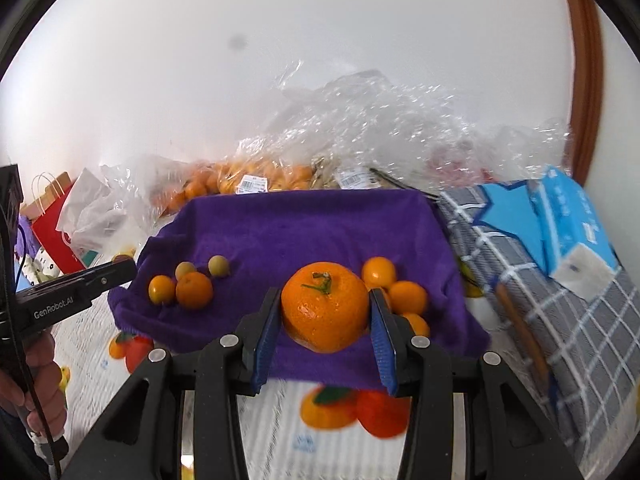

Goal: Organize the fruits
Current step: 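Carry the large orange and red fruit onto the purple towel, then open both tools and pull them back from the towel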

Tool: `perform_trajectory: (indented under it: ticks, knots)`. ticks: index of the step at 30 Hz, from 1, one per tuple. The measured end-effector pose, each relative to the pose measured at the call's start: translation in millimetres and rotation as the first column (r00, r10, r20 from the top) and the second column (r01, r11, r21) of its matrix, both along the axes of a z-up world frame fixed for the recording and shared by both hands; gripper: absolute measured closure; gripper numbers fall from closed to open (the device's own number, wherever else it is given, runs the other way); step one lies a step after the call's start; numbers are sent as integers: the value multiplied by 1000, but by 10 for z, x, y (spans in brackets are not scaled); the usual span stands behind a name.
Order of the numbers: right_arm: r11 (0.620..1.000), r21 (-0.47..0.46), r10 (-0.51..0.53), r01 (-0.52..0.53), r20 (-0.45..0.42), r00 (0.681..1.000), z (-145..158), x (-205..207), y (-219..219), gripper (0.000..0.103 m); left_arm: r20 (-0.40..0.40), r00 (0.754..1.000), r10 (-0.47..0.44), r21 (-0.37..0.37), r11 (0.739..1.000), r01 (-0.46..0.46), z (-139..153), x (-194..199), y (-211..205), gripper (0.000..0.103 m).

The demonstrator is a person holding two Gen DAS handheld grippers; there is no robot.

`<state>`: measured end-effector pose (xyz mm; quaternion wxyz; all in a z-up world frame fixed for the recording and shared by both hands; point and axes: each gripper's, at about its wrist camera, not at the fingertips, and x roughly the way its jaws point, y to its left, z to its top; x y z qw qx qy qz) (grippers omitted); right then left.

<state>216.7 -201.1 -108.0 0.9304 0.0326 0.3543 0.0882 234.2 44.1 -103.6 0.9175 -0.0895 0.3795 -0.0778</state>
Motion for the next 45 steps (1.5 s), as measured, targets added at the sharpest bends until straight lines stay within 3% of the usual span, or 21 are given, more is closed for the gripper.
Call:
perform_trajectory:
  ticks: [8, 16, 27, 29, 32, 35, 40, 45]
  knots:
    - [1000, -5, 26, -27, -82, 996, -339, 302, 135, 61, -52, 999, -16, 3, 1000, 16, -242, 204, -70, 79]
    - [999, -12, 39, -40, -116, 992, -499, 383, 219, 61, -48, 999, -14, 11, 1000, 14, -271, 221, -61, 79]
    - [998, -40, 34, -39, -129, 991, -531, 338, 248, 60, -43, 998, -37, 3, 999, 38, -279, 130, -100, 77]
    - [999, -35, 30, -35, -135, 990, -501, 323, 243, 60, -60, 998, -28, 11, 1000, 28, -250, 122, -99, 71]
    - [999, -33, 25, -29, -110, 994, -362, 192, 232, 60, -51, 999, -14, 6, 1000, 14, -157, 22, -84, 70]
    - [999, -47, 14, -18, -74, 997, -187, 20, 234, 54, -29, 1000, -7, 15, 1000, 7, -39, -117, -85, 62]
    - [995, -93, -30, 29, -6, 1000, 213, -380, 243, 42, 21, 1000, -5, 59, 998, 4, 214, -475, -150, 59]
    - [991, -114, -69, 70, 11, 998, 488, -773, 206, 42, 46, 999, 11, 64, 998, -14, 457, -851, -204, 44]
